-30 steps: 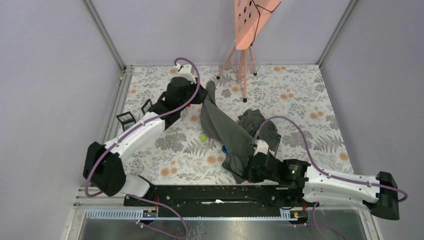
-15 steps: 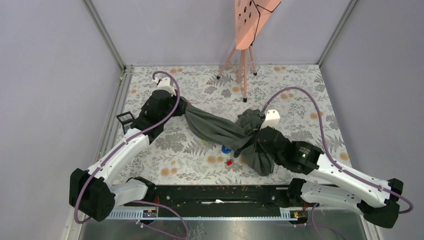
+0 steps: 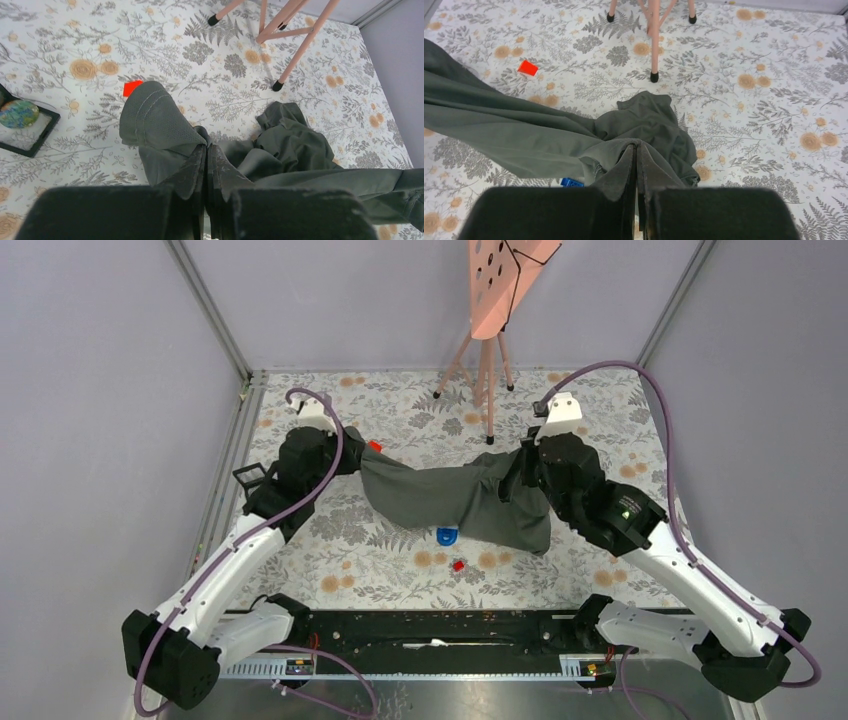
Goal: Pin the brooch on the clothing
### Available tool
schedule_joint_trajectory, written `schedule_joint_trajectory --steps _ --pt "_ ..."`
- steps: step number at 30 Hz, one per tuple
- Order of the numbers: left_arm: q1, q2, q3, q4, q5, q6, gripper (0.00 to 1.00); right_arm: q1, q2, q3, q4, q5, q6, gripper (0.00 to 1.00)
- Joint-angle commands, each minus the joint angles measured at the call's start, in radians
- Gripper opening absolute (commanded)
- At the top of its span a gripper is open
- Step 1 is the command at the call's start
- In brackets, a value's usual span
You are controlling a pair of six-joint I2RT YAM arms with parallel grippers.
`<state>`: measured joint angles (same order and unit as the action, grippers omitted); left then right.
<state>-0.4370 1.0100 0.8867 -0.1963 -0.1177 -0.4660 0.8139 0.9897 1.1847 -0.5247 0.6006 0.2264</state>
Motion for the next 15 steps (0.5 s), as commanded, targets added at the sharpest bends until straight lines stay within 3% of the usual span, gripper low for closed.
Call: schedule_joint_trajectory --steps 1,12,15 --pt "0.004 -0.019 -0.104 0.017 0.035 -0.065 0.04 -0.007 -0.031 -0.066 0.021 -0.082 0.027 0.00" --pt "0.004 -0.236 -0.490 0.014 0.014 -0.339 0.17 -0.007 -0.154 -0.468 -0.093 -0.296 0.304 0.00" --pt "0.004 -0.271 -0.526 -0.029 -0.014 -0.354 0.29 -0.007 -0.159 -0.512 -0.109 -0.295 0.327 0.00"
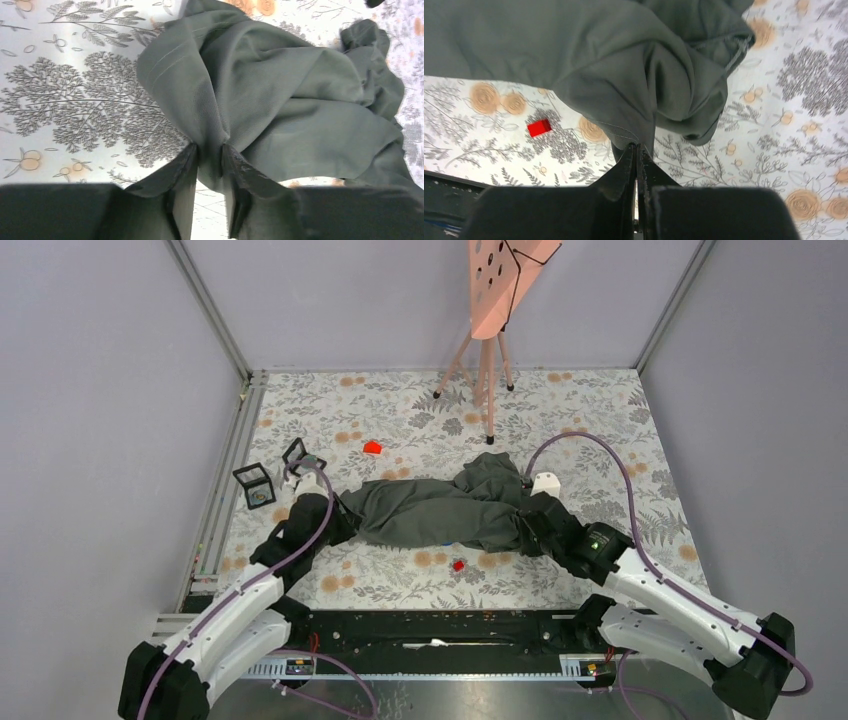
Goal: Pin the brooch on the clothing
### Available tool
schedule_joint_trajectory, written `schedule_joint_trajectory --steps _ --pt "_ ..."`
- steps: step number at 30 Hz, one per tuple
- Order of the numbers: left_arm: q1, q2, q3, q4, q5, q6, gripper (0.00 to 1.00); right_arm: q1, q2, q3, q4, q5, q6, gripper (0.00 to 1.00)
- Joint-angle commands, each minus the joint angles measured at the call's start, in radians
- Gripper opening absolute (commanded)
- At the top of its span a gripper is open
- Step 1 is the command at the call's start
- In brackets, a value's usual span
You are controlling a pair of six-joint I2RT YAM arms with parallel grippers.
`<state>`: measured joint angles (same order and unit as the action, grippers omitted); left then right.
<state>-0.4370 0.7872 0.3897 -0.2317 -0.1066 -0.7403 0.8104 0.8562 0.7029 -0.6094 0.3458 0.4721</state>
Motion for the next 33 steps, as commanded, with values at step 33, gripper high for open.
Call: schedule_joint_trajectory --steps 33 --pt "0.192 0.049 -0.159 0.303 0.061 -0.117 0.35 -0.004 -0.021 -0.210 0.007 -0.294 0.222 0.00"
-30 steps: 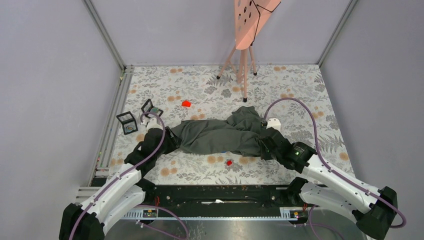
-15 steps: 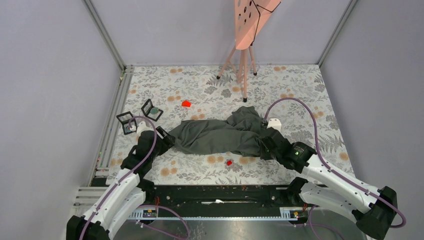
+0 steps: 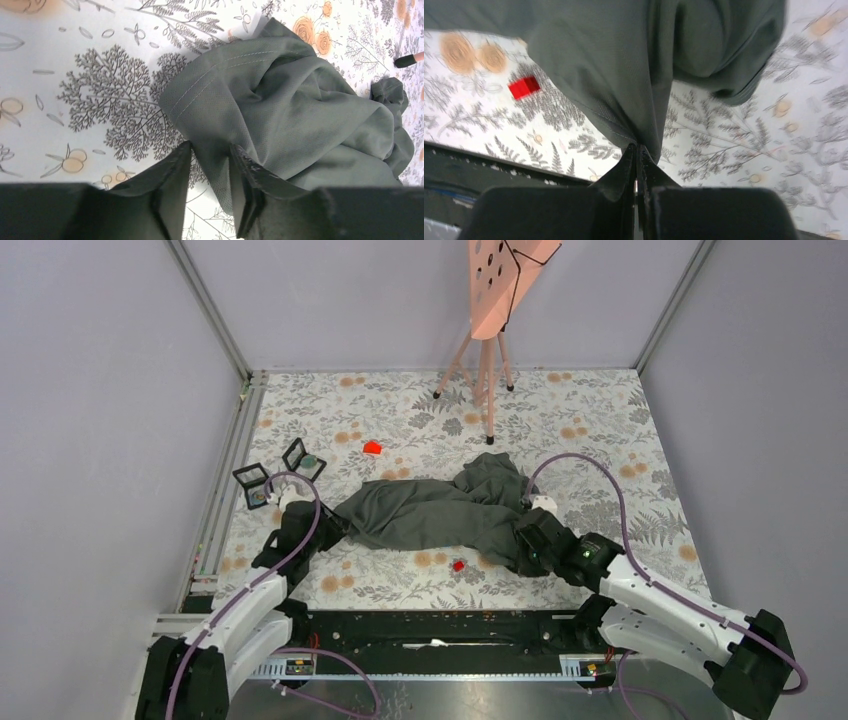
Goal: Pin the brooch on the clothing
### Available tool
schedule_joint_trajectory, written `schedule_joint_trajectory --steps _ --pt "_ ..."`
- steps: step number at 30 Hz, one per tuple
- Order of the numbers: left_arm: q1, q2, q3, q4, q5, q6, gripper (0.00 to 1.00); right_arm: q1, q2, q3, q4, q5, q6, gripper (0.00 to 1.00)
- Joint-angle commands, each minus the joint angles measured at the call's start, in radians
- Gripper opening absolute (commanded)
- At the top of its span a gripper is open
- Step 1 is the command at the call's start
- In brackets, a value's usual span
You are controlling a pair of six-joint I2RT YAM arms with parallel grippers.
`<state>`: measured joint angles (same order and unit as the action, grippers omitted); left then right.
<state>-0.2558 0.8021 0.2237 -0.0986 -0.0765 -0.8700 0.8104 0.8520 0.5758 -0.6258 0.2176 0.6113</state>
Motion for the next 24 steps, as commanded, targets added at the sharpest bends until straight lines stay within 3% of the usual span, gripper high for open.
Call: schedule_joint_trajectory --steps 1,7,11,13,17,24 --pt "0.010 0.049 0.011 0.184 0.031 0.015 0.32 -0.003 -0.015 -0.106 0.031 -0.200 0.094 0.00" --pt "0.019 0.126 0.030 0.228 0.036 0.040 0.11 0.004 -0.049 -0.168 -0.010 -0.239 0.144 0.00" --pt "0.022 0.127 0.032 0.228 0.038 0.051 0.00 0.004 -0.123 -0.129 -0.051 -0.223 0.156 0.35" --pt "0.024 0.119 0.031 0.223 0.037 0.056 0.00 0.004 -0.150 -0.115 -0.062 -0.186 0.171 0.46" --pt "0.028 0.096 0.025 0.212 0.037 0.057 0.00 0.003 -0.134 -0.103 -0.077 -0.126 0.188 0.58" --pt "0.035 0.056 0.028 0.178 0.041 0.069 0.00 -0.030 -0.022 -0.079 -0.037 -0.055 0.178 0.62"
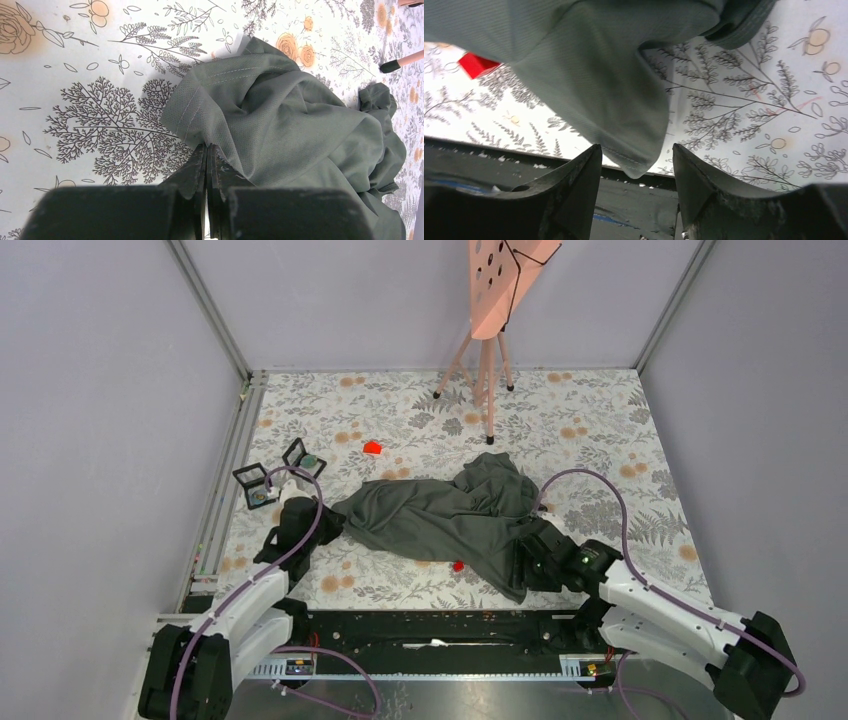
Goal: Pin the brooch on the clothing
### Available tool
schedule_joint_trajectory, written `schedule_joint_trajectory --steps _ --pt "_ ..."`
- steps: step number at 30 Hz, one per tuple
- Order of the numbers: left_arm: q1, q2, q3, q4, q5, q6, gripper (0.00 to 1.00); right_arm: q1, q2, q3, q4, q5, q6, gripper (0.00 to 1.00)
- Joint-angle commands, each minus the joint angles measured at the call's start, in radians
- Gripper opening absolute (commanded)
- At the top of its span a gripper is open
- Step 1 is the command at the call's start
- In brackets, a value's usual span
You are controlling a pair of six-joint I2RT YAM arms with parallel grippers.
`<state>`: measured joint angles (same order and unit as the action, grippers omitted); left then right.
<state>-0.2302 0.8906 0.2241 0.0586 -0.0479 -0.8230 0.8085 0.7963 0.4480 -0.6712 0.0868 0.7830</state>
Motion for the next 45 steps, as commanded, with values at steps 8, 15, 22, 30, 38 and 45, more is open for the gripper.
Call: schedule_joint_trajectory --steps 8,15,22,30,38,45 --pt "0.015 -0.066 0.027 -0.004 0.010 0.030 0.00 -0.152 0.013 0.010 0.115 -0.035 -0.060 0.61" --pt "0.019 -0.066 0.037 -0.013 0.017 0.035 0.00 -0.231 0.019 -0.047 0.191 -0.120 -0.074 0.54" --pt "0.023 -0.067 0.041 -0.018 0.016 0.035 0.00 -0.247 0.048 -0.071 0.208 -0.117 -0.062 0.51" --pt "0.023 -0.076 0.043 -0.010 0.014 0.019 0.00 -0.247 0.110 -0.084 0.293 -0.187 -0.049 0.45" --pt "0.023 -0.093 0.086 0.011 0.005 -0.002 0.00 -0.248 0.103 -0.002 0.345 -0.208 -0.110 0.00" --pt "0.023 -0.168 0.270 -0.035 -0.047 0.028 0.00 -0.247 -0.034 0.218 0.346 -0.053 -0.214 0.00"
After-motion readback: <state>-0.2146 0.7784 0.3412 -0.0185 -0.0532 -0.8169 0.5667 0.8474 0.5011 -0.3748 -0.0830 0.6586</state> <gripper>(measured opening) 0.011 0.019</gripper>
